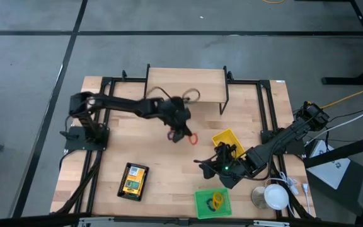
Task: Pick & Place Office Desk Supplies
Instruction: Put the orange spring keychain into the green basket
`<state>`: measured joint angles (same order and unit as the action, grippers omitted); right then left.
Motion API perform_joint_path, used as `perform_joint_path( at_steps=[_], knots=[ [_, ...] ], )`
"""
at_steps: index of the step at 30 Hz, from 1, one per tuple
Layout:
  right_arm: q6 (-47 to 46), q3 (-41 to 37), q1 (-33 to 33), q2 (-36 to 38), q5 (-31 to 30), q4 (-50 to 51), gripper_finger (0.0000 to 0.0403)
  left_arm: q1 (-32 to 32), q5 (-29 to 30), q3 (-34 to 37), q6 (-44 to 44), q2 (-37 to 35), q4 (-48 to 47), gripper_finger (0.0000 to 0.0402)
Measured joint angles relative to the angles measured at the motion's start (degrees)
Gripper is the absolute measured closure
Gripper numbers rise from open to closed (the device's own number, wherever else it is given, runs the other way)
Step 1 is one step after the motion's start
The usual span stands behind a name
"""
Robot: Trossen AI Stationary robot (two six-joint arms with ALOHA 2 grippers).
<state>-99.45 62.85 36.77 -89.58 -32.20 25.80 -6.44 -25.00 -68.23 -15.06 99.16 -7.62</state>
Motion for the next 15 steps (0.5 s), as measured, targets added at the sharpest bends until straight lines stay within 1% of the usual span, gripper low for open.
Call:
perform_joint_path(
  at_steps=[4,9,15],
  knots=[
    [-0.2,0.0,-0.1,0.0,-2.2,-0.4,0.019,-1.7,-0.2,-0.1,0.1,-5.1,0.4,0.0395],
    [-0.2,0.0,-0.7,0.0,-5.7,-0.7,0.019,-2.0,-0.5,0.0,0.3,-8.1,0.2,0.0395],
    [-0.4,0.0,-2.1,0.0,-17.4,-2.6,0.019,0.9,-4.2,-0.1,-1.2,-8.7,0.6,0.0395]
  ],
)
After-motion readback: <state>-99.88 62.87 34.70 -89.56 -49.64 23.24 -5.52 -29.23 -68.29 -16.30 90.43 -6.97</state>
